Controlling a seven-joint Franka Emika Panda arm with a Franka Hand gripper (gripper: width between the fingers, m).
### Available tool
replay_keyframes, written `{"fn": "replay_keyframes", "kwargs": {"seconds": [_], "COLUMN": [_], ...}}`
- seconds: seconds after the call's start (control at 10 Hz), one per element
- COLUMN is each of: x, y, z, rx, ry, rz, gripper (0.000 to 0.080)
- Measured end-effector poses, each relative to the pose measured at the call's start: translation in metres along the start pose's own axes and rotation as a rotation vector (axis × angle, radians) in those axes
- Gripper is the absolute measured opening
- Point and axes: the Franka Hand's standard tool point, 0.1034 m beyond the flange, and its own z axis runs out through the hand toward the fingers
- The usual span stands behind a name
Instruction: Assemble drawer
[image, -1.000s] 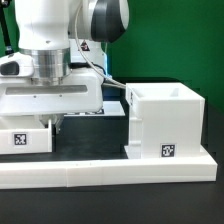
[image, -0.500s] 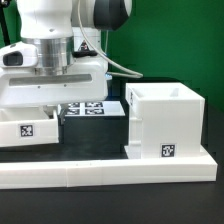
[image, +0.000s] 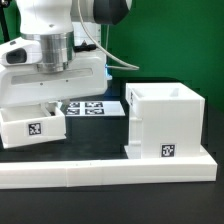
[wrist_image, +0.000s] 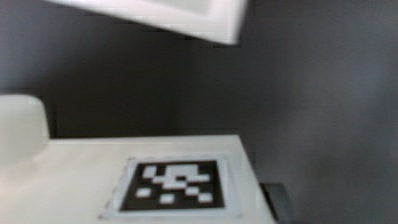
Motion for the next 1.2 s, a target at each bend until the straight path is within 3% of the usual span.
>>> {"fn": "replay_keyframes", "kwargs": {"seconds": [0.3,0.8,1.2], "x": [0.0063,-0.0002,0.0033], "y": [-0.0078,-0.0022,-0.0052], "z": [0.0026,0.0072,0.0069], "rx": [-0.027,-0.025,-0.033], "ry": [-0.027,-0.051,-0.072], "rz": [-0.313,-0.698,-1.009], "gripper": [0.0042,0.0042,0.0042]}}
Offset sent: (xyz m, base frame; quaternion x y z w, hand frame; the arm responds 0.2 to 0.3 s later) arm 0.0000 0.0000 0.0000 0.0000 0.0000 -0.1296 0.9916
